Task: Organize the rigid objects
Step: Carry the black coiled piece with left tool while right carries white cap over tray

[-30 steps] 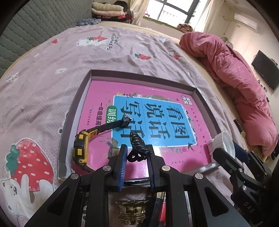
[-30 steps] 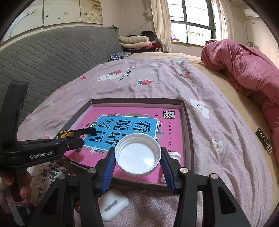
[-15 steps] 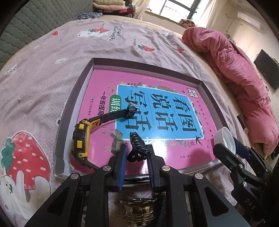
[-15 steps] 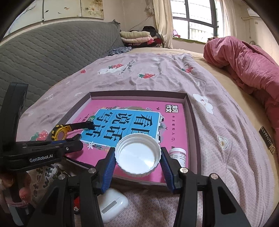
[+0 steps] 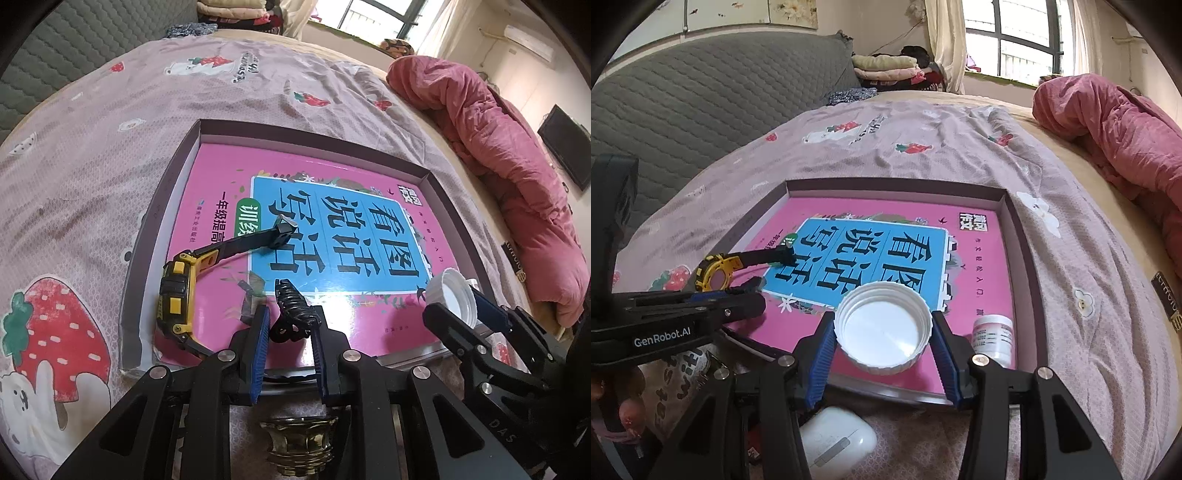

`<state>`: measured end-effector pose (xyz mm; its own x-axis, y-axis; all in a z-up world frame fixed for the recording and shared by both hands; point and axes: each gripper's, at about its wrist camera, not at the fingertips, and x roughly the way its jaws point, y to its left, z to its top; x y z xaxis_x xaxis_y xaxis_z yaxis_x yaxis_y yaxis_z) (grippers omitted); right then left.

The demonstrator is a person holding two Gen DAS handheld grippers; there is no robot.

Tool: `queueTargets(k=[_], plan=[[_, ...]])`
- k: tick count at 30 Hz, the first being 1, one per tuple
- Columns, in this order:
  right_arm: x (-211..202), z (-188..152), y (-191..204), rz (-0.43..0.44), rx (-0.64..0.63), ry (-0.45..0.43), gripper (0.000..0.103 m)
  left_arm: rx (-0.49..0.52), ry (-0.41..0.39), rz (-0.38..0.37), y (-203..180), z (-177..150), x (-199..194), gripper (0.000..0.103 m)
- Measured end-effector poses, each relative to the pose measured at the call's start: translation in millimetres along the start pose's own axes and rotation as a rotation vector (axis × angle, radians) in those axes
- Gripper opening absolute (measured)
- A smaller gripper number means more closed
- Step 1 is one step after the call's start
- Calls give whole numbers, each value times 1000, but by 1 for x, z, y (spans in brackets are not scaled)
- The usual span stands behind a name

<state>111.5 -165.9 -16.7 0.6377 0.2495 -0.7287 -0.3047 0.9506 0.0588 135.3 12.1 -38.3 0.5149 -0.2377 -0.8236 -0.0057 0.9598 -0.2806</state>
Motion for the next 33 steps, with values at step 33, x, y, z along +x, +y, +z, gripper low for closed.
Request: queueTargets(k=[33], plan=[[19,4,-21,-57,57,183,50,2,2,10,1,-1,2,22]])
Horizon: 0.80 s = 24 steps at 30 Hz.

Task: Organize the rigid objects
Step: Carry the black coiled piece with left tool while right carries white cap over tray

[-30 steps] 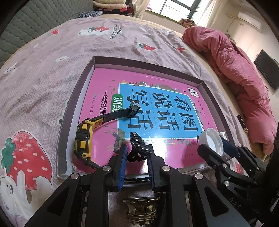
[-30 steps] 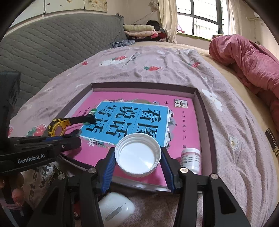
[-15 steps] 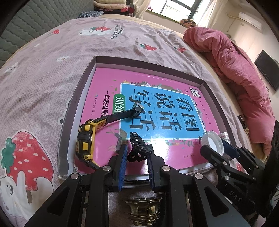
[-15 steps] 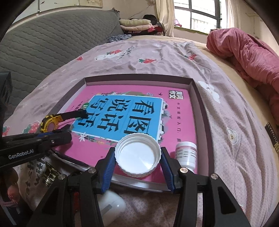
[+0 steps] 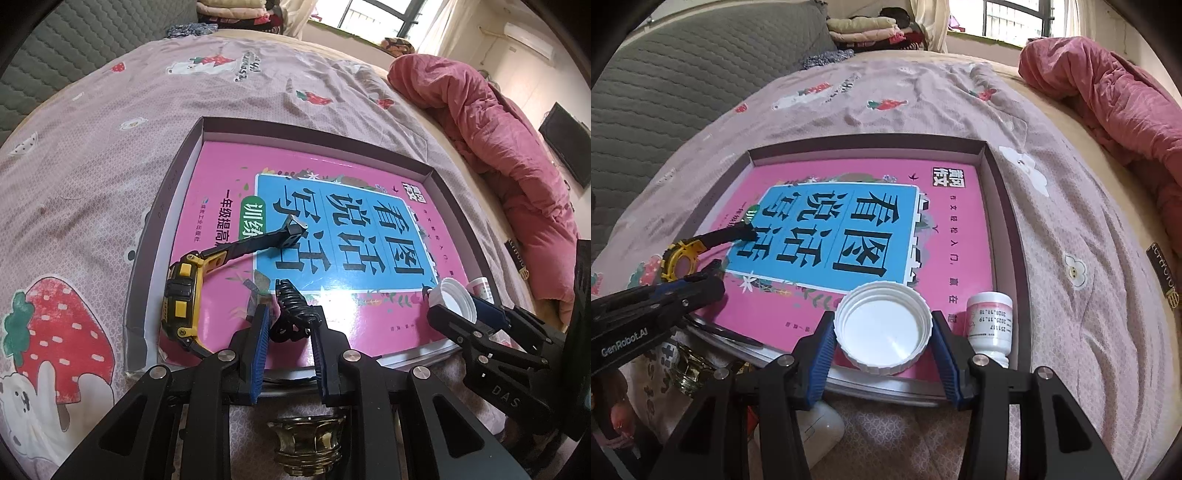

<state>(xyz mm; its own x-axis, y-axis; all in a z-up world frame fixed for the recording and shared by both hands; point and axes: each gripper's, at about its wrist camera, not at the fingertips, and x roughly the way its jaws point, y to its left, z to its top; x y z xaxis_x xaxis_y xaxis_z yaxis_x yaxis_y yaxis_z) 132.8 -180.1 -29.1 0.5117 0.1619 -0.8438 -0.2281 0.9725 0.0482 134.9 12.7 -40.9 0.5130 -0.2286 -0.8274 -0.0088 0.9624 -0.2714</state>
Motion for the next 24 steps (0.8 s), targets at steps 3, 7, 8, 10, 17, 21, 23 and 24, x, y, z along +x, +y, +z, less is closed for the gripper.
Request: queueTargets(k=[3,7,8,10,17,21,23,24], plan=[[1,1,-1,0,9,15,50,1,1,2,0,0,0,22],[2,2,-1,0,11,18,50,-1,2,3,0,0,-1,22],[2,2,-2,-1,13,19,50,-2,2,4,0,0,-1,22],[2,2,-3,-2,18,22,50,-5,1,7,1,0,-1,22],[2,2,-2,-14,12,20,50,-5,2,16,2,0,-3,22],[1,1,-2,-19,8,18,50,-10,3,15,3,0,-3,22],[0,0,-2,-23,7,16,50,-11,4,14,2,0,-3,22],[1,0,-2,-25,6,16,50,-12,4,15,2,0,-4,22]])
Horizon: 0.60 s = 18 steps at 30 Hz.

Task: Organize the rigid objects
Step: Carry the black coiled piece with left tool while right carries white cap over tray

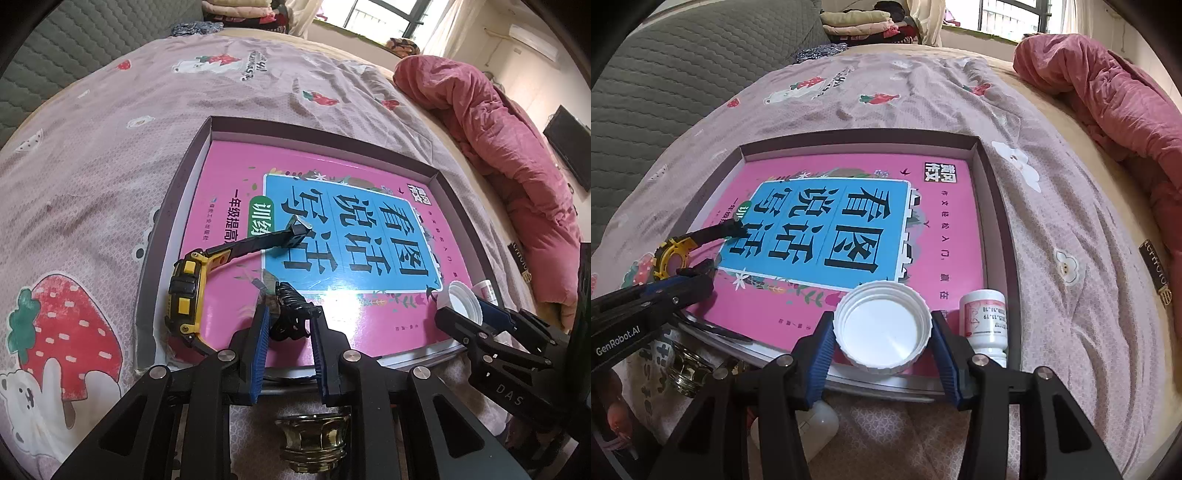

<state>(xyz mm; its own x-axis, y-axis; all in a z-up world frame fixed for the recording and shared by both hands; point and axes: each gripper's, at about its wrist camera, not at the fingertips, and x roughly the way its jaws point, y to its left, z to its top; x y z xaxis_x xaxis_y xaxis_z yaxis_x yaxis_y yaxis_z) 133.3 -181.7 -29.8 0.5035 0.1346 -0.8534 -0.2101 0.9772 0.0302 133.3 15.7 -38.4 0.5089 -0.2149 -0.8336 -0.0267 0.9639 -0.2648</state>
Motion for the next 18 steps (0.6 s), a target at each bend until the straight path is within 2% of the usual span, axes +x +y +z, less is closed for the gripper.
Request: queueTargets(k=[18], plan=[[-5,-1,0,8,3,-6,51,-1,6,9,1,0,-3,22]])
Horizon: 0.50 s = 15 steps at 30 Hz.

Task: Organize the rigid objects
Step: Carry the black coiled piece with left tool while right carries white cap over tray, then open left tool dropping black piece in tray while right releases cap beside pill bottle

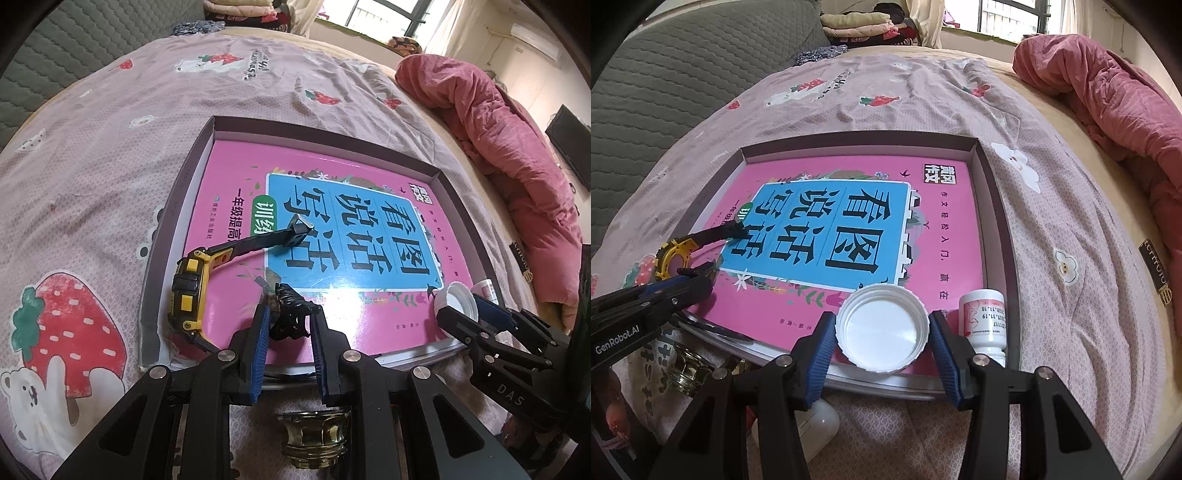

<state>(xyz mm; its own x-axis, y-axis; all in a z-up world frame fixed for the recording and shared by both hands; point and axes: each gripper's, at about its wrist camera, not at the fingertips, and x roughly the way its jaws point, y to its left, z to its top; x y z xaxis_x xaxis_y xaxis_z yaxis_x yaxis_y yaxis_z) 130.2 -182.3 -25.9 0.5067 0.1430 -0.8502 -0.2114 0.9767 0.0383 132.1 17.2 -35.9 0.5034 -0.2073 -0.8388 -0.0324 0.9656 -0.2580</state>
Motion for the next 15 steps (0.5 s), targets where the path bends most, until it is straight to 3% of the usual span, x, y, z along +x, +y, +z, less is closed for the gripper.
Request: queueTargets(k=[15], plan=[[-19,-10,-5,-4,1,-87,58,2,-6,12,3,-2,-3,23]])
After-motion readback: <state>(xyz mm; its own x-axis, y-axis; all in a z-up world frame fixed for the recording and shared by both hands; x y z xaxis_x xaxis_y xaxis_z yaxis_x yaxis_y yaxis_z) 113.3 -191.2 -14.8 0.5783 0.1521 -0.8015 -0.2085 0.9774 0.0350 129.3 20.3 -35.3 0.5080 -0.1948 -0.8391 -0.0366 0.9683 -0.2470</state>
